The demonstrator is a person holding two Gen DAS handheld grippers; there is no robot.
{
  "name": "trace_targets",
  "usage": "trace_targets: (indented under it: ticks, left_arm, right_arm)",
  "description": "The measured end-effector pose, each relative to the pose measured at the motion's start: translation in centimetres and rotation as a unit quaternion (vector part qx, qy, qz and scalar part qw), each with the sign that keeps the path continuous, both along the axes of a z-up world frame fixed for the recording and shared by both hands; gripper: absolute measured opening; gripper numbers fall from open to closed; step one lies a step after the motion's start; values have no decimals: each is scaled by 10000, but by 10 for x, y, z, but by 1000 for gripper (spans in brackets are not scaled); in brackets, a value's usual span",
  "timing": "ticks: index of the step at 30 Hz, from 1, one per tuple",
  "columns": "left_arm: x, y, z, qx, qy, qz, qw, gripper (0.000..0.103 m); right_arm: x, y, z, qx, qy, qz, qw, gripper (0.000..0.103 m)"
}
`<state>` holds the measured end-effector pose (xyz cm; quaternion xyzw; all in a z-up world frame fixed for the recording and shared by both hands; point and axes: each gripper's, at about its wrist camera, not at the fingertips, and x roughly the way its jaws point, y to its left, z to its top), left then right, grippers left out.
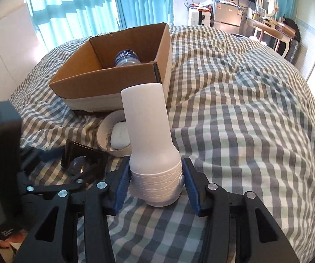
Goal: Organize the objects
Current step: 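Grasp the white cup stack with right tool while left tool grasps black sunglasses, then carry sunglasses and cup stack over the box and lower them inside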
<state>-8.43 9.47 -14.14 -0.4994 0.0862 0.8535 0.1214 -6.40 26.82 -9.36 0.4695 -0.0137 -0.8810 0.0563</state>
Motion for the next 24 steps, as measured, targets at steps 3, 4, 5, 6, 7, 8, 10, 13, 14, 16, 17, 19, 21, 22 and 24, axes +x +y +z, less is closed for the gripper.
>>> trace_targets:
  ticks: [3, 4, 5, 6, 7, 8, 10, 13, 14, 16, 17, 19, 21, 22, 24]
  left_arm:
    - [-4, 2, -6, 1, -2, 55, 10000, 66]
    - [-6, 3, -6, 28, 7, 64, 10000, 65]
    - [-6, 4, -7, 26, 2, 53, 10000, 65]
    - [-6, 4, -8, 11, 1, 44, 10000, 65]
    - [-6, 4, -7, 8, -2, 51, 10000, 64]
    - [-5, 4, -6, 34, -17, 76, 10000, 62]
    - [-4, -1, 0, 169, -60, 165, 9997, 59]
    - [1, -8, 11, 235, -56, 265, 9994, 57]
    - [3, -9, 14, 263, -28, 270, 9993, 56]
    - [6, -12, 20, 303, -14, 289, 9991, 55]
    - [7, -13, 23, 303, -7, 305, 9991, 55]
    - [9, -14, 31, 318, 71, 296, 9990, 54]
    - [10, -13, 40, 314, 176, 299, 9989, 54]
    - [10, -13, 46, 333, 251, 298, 9987, 54]
    - [10, -13, 58, 397, 334, 291, 9982, 53]
  right_arm:
    - [0, 0, -2, -61, -1, -13, 10000, 46]
    - [0, 0, -2, -70, 1, -20, 10000, 46]
    - [0, 0, -2, -81, -1, -27, 10000, 46]
    - [0, 0, -3, -95, -6, -31, 9999, 46]
    - [1, 0, -3, -112, -3, -39, 9999, 46]
    - [1, 0, -2, -126, 1, -43, 9999, 46]
    - [1, 1, -2, -133, 9, -44, 9999, 46]
    - [2, 1, -1, -155, 31, -54, 9999, 46]
    - [2, 1, 0, -153, 46, -57, 9999, 46]
    - [3, 2, 2, -146, 60, -53, 9999, 46]
    - [4, 2, 4, -144, 76, -53, 9999, 46]
    - [5, 3, 6, -133, 103, -49, 9998, 46]
    - [7, 3, 10, -113, 145, -41, 9998, 46]
    - [7, 2, 12, -101, 162, -35, 9998, 46]
    - [8, 1, 16, -51, 202, -3, 9998, 46]
